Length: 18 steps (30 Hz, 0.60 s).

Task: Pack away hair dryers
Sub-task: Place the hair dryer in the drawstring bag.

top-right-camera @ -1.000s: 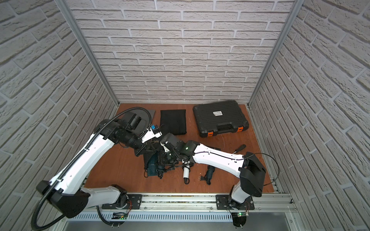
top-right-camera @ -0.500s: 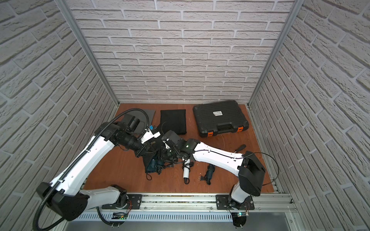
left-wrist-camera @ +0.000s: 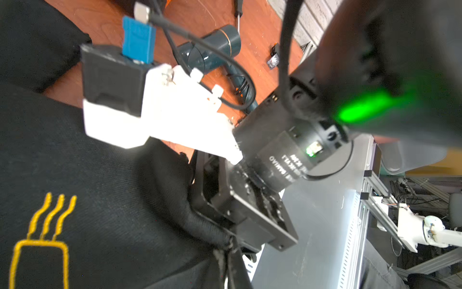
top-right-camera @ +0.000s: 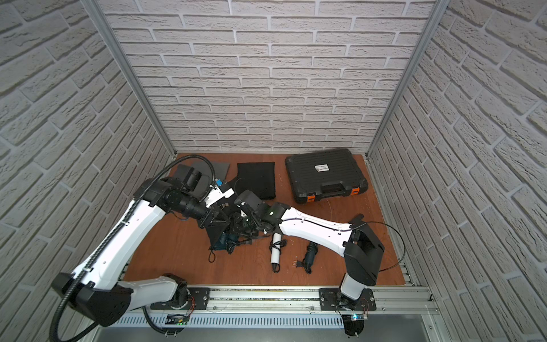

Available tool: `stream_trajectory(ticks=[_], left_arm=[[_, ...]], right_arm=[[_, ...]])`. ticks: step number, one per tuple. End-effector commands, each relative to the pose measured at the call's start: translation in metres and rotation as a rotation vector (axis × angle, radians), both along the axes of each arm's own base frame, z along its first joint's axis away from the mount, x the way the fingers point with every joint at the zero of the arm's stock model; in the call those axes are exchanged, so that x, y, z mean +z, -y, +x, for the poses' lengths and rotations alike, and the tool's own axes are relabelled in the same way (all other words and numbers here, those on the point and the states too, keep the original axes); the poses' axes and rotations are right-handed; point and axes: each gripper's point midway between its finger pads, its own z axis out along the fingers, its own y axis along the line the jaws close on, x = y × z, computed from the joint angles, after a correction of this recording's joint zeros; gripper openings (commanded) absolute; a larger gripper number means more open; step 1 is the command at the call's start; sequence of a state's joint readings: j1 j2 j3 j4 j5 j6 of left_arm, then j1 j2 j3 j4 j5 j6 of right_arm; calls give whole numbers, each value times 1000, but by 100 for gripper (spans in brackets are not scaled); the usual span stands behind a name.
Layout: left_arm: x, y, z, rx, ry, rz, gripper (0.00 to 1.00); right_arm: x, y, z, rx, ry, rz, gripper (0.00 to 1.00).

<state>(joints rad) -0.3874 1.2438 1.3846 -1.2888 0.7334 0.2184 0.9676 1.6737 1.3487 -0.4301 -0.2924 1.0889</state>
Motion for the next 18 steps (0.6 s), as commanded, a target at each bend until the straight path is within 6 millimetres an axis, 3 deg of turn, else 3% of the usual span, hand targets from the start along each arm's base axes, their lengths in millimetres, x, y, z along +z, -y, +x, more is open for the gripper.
stream_trajectory(ticks=[1,7,9,18], left_arm=[[21,8,-5,-14,-10,-94,0],[21,6,-5,-6,-13,-100,0],[18,5,-5,-3,-19,-96,0],[10,2,4,77,-69,-130,0]], right_arm=[[37,-8,10,-14,76,95,28],[43,-7,7,-8,85,122,32],[45,-8,7,-4,87,130,43],[45,-1,5,2,110,101,46]])
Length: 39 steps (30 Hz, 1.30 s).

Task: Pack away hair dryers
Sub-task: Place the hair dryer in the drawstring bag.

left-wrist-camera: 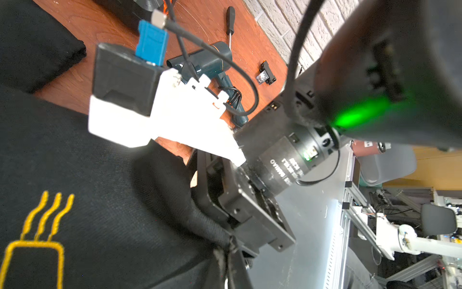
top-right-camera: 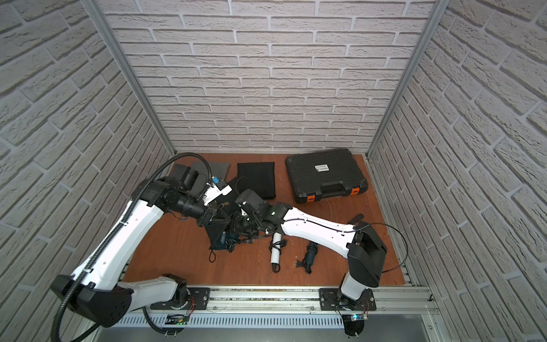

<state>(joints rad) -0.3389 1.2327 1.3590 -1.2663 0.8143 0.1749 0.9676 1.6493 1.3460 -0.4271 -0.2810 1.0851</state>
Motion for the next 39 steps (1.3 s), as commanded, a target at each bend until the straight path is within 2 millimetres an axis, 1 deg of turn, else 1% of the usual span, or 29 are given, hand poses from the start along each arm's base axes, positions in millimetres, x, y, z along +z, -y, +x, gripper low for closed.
stream_trajectory(ticks=[1,5,8,12,14,16,17,24,27,32,36,39], left_arm=[[3,1,4,45,-29,-60,0],[-5,-4,14,113,-55,-65,0],[-6,-7,20,149,-64,-77,0],[-5,-8,22,163,-65,-81,0],[-4,-9,23,166,-68,-84,0],[-4,-9,23,168,-69,-88,0],[-3,-9,23,169,-69,-92,0],[1,-10,24,180,-76,-116,0],[5,-13,27,202,-85,-138,0],[15,-17,33,229,-95,-182,0],[21,-17,33,223,-95,-203,0],[22,-17,33,221,-97,-208,0]], right_arm=[[34,-2,4,12,88,77,46],[24,0,4,23,88,39,46],[18,0,2,33,79,34,46],[19,-2,-1,49,83,35,47],[24,-2,-3,64,92,29,49],[28,-2,-4,82,100,26,56],[30,-2,-5,88,106,26,57],[36,0,-7,104,117,30,59],[46,5,-9,102,140,33,60],[64,24,-9,96,208,-8,60],[77,38,-5,64,265,-23,60],[84,49,0,31,298,-49,60]])
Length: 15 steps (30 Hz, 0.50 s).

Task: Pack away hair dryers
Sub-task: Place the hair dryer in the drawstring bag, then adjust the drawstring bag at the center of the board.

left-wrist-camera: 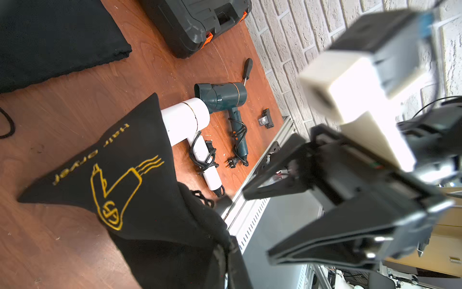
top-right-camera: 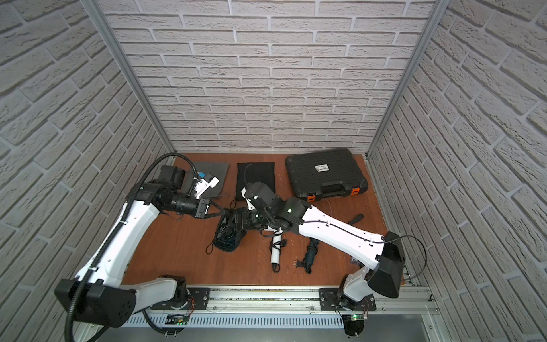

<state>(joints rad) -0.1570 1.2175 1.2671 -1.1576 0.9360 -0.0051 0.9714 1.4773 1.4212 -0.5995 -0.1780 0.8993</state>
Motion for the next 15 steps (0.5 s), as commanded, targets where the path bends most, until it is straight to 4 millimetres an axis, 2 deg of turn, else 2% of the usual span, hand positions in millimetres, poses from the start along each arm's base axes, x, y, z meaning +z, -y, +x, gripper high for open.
stream_trajectory(ticks=[1,3,8,12,15], left_arm=[[25,5,0,-16,57,-82,0],[26,5,0,-14,59,-83,0],[26,3,2,-2,61,-84,0],[26,3,4,-3,56,-89,0],[26,3,5,-3,58,-92,0]], right_arm=[[12,19,9,-52,81,-43,59],[12,29,11,-84,96,-64,56],[4,38,-1,-87,108,-75,37],[-17,44,-12,-77,115,-166,36],[-35,39,-14,-64,115,-231,37]])
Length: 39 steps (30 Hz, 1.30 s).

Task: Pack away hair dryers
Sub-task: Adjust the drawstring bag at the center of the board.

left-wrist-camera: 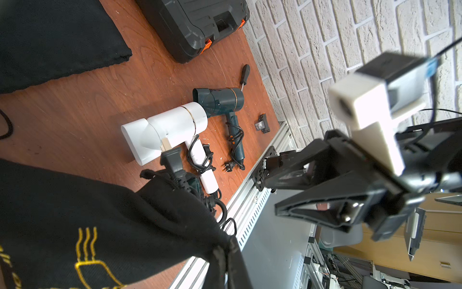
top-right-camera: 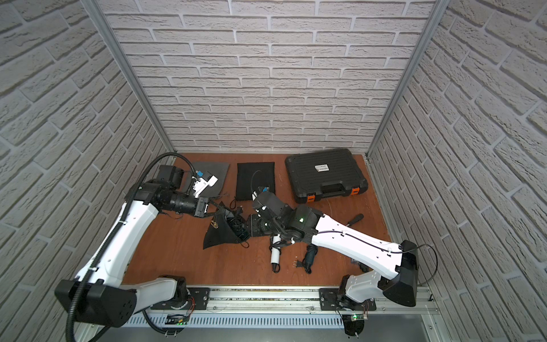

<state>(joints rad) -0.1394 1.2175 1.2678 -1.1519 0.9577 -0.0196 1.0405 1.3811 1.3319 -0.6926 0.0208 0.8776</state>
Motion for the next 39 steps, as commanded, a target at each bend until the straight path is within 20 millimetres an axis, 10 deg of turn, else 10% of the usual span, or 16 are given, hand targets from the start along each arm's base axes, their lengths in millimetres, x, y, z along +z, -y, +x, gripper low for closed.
stream_trajectory(ticks=[1,39], left_arm=[[23,5,2,-20,67,-70,0],[31,5,-4,-34,73,-109,0]], right_arm=[[-21,0,3,-10,30,-95,38],[-85,-39,49,-51,144,-224,49]])
